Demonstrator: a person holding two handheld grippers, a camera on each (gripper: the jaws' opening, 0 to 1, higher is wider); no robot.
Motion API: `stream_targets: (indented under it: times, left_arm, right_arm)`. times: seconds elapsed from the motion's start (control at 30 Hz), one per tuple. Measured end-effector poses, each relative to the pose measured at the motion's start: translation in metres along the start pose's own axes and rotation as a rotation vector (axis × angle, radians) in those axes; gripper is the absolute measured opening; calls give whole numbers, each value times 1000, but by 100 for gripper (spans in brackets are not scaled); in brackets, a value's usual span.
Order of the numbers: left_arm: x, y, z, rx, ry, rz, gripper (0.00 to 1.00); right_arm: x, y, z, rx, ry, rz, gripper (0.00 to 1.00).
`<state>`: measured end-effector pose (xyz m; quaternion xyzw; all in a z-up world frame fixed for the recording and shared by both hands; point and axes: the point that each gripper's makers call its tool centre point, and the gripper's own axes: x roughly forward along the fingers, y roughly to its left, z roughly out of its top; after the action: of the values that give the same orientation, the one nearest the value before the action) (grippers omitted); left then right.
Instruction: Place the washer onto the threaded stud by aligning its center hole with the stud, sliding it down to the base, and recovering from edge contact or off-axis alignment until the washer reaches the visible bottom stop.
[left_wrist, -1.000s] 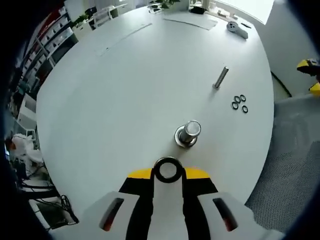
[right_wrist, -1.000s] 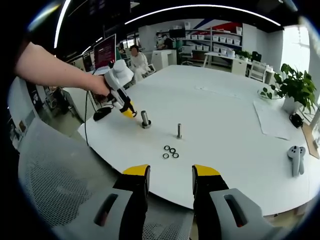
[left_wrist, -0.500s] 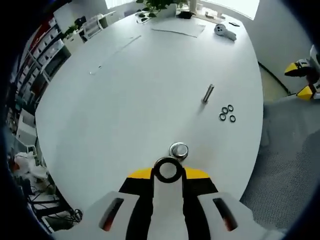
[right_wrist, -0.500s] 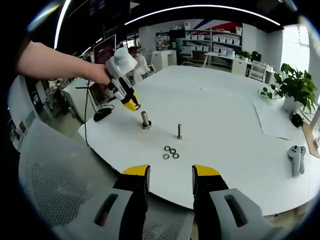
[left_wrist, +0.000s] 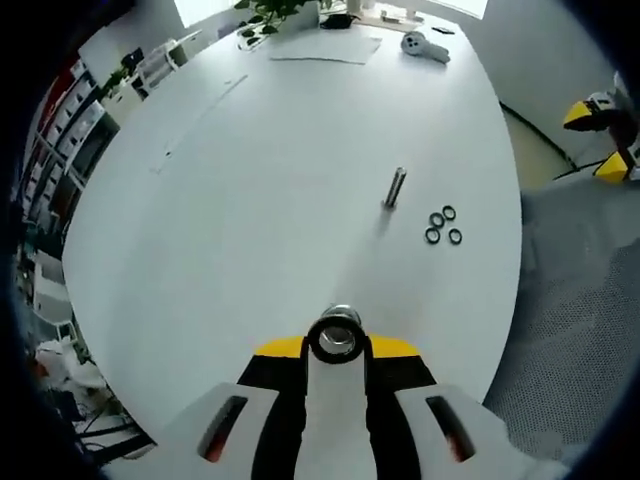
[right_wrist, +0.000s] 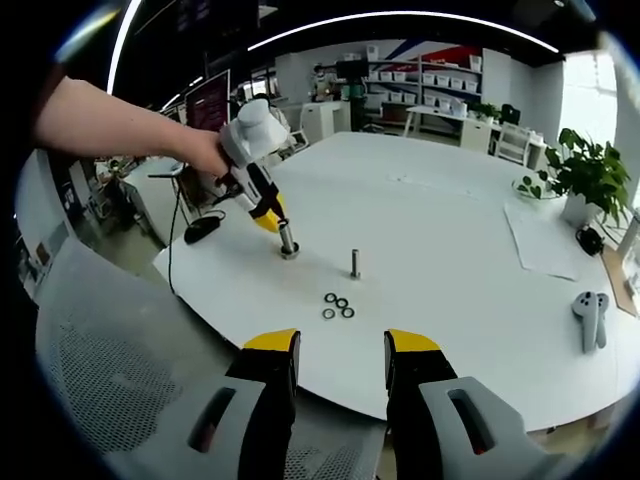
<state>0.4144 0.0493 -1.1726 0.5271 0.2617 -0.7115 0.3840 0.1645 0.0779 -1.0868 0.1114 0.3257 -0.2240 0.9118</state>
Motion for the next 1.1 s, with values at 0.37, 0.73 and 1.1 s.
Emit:
stream_targets:
  times: [0.37, 0.73, 1.1]
  left_arm:
    - [15, -2, 0, 66, 44, -2, 19]
    - [41, -5, -6, 127, 110, -17, 19]
    - [43, -3, -6, 101, 99, -31, 20]
  right_arm:
    - [0, -1, -1, 4, 6, -3, 36]
    - [0, -3, -3, 4, 14, -15, 36]
    - [0, -6, -5, 5, 24, -24, 36]
